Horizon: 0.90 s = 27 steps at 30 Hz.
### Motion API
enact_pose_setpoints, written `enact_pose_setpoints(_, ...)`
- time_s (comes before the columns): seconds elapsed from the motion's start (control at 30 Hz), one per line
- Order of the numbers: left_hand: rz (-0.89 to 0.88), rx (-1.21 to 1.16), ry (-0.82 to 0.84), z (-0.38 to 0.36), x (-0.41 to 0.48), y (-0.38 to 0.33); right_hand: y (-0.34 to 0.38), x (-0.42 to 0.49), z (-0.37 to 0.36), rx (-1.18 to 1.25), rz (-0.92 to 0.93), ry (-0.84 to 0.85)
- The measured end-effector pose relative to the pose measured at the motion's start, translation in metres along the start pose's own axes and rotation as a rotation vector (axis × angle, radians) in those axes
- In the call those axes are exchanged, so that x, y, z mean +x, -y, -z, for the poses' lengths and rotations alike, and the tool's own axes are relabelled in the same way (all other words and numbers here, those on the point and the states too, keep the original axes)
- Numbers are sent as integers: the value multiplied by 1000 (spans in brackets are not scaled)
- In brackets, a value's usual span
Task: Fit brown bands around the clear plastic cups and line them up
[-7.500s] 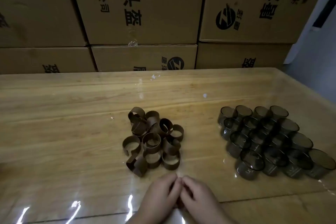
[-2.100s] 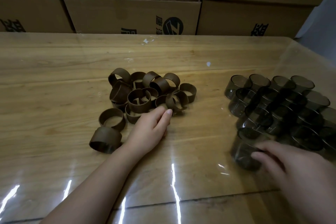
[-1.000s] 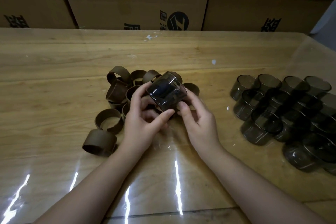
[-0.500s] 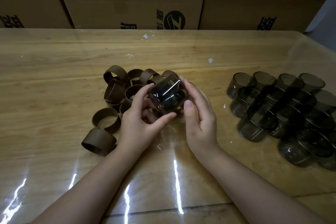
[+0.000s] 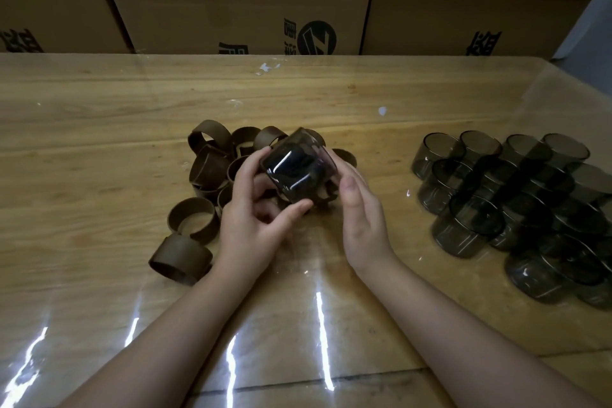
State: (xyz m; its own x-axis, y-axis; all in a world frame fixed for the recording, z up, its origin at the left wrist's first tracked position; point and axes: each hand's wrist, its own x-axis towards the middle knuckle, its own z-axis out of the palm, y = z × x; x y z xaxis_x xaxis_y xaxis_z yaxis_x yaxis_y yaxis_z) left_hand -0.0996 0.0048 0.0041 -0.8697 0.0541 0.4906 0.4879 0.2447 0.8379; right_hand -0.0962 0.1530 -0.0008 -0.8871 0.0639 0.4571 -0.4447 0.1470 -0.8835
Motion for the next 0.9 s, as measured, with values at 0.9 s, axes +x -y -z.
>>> enact_pose_setpoints(0.9, -156, 217, 52, -1, -2, 2, 1, 0, 1, -28, 87, -46)
